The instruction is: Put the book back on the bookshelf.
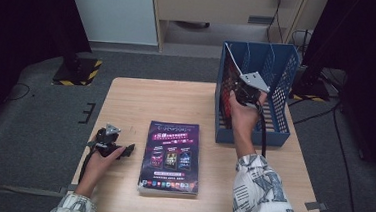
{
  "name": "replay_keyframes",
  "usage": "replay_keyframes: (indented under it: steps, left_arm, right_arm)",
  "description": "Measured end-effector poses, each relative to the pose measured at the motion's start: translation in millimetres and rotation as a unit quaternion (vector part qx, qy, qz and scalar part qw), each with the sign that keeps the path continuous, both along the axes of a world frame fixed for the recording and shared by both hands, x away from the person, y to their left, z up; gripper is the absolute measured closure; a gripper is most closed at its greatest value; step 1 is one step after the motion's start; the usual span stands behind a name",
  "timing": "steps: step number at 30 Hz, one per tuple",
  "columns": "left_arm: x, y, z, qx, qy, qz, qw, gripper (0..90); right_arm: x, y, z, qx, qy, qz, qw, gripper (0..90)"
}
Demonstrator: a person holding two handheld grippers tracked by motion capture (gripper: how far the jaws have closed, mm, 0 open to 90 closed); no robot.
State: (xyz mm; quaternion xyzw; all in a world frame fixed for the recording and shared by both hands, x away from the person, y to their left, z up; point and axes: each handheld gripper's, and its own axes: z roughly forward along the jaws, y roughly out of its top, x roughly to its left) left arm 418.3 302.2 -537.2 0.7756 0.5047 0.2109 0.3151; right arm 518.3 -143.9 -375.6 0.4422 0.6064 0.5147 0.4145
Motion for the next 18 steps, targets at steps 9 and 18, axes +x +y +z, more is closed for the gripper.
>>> replay_keyframes:
  steps: [9, 18]
  left_arm:
    - [-0.1, -0.2, 0.1, 0.000, 0.001, -0.001, 1.0000, 0.5]
    - [0.1, -0.4, 0.1, 0.000, 0.001, -0.002, 1.0000, 0.5]
  right_arm:
    - [5.1, -1.2, 5.5, -0.009, -0.014, -0.031, 0.9994, 87.1]
    - [11.3, 11.4, -4.0, -0.025, -0.010, -0.034, 0.9990, 87.0]
